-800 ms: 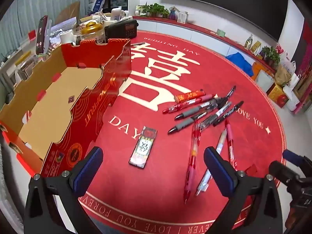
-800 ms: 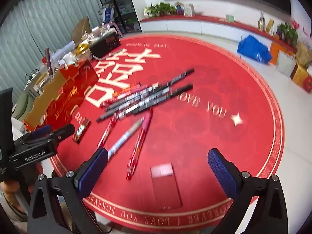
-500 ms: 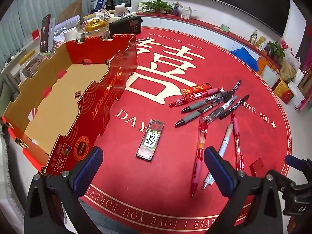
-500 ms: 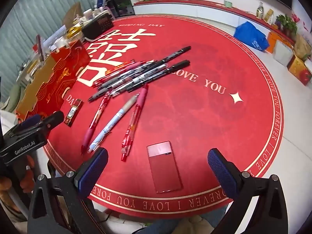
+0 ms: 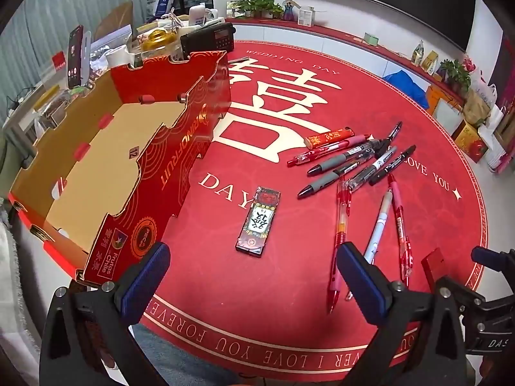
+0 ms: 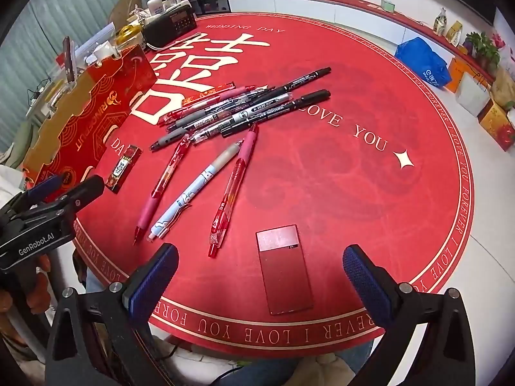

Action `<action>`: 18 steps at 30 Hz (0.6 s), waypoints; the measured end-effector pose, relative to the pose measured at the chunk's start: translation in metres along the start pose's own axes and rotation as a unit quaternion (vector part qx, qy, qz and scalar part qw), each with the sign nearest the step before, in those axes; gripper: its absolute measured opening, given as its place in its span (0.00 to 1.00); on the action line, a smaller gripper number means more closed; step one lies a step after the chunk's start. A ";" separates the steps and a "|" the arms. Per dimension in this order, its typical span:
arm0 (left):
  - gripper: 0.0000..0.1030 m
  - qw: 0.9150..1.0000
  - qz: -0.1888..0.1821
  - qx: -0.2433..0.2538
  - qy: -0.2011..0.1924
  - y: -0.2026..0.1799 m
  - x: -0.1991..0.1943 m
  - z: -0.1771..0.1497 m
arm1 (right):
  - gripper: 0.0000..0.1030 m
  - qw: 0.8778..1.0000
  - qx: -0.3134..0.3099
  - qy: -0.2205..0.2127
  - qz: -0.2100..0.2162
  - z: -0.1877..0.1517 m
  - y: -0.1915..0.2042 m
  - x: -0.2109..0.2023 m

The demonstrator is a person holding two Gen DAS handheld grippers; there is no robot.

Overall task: Organize rigid objects
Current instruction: 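Move left tool to the red-white packet while right tool approaches the red card box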

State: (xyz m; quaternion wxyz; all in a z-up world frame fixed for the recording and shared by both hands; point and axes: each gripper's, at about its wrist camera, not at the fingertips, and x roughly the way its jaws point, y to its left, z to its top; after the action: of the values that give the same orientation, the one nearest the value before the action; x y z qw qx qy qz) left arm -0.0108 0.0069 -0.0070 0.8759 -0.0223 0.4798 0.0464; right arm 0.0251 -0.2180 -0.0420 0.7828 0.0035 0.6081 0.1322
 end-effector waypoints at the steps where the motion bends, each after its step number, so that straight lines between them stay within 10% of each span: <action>1: 1.00 1.000 0.000 -0.001 0.001 0.001 0.000 0.000 | 1.00 1.000 -0.002 -0.001 -0.002 -0.003 0.001 -0.001; 18: 1.00 1.000 0.008 -0.003 0.009 0.006 0.006 0.000 | 1.00 1.000 -0.005 0.001 -0.006 -0.015 0.010 -0.001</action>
State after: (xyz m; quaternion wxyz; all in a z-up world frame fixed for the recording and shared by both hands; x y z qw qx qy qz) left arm -0.0080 0.0136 -0.0121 0.8711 -0.0217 0.4877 0.0545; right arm 0.0086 -0.2105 -0.0429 0.7830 -0.0038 0.6082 0.1305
